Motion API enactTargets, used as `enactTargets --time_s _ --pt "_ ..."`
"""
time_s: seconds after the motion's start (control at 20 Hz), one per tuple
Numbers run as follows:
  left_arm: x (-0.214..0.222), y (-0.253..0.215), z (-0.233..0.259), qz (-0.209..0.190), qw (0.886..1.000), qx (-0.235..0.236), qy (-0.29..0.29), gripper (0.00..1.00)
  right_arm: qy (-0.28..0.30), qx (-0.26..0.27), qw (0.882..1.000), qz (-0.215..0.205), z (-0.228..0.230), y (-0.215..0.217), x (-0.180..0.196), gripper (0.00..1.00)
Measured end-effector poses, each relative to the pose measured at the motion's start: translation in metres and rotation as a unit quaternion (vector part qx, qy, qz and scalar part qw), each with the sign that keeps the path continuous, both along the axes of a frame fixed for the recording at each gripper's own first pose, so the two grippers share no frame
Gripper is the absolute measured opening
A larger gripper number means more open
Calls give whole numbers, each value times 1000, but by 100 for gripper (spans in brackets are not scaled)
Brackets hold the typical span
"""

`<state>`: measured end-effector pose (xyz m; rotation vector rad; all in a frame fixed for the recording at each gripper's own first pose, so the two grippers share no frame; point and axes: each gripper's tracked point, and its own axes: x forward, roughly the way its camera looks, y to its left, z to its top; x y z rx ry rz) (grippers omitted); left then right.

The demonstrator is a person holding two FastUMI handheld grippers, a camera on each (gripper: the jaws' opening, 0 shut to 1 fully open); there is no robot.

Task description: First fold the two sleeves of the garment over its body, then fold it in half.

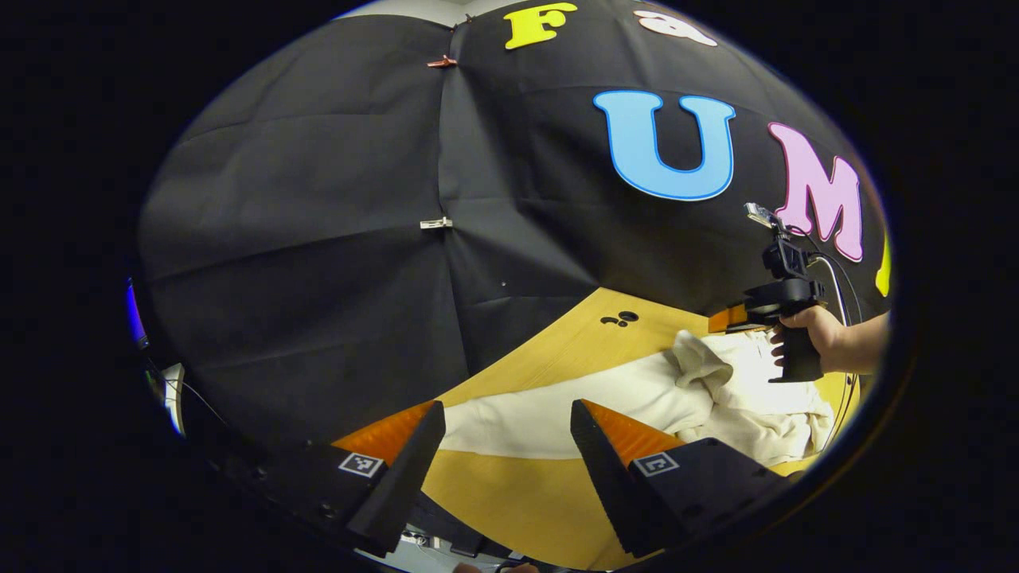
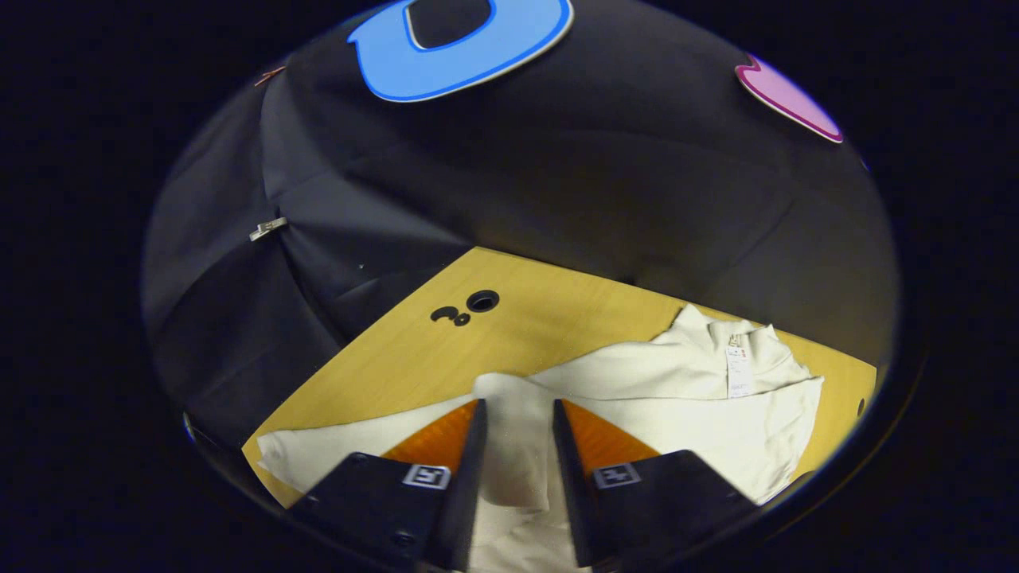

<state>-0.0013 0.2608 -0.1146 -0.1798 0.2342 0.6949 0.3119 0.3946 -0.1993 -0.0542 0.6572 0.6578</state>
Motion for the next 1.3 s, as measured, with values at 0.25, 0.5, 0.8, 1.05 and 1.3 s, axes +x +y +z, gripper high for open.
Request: enactTargets --time_s 0.25,0.5,0.8,1.05,1.3 --pt "-1 19 -16 9 1000 0 9 98 -12 -3 1000 -23 10 -42 -11 100" --pt "7 51 -42 11 1000 -6 25 98 -26 -10 995 -101 26 -138 -12 100" --pt "26 98 -97 13 997 -48 67 98 -47 -12 969 -243 52 -283 -26 99" --pt "50 120 -138 -9 992 -83 96 96 -49 -16 936 -349 62 -399 -67 99" --pt "69 118 -166 -24 986 -113 123 99 -51 -9 903 -426 69 -498 -134 98"
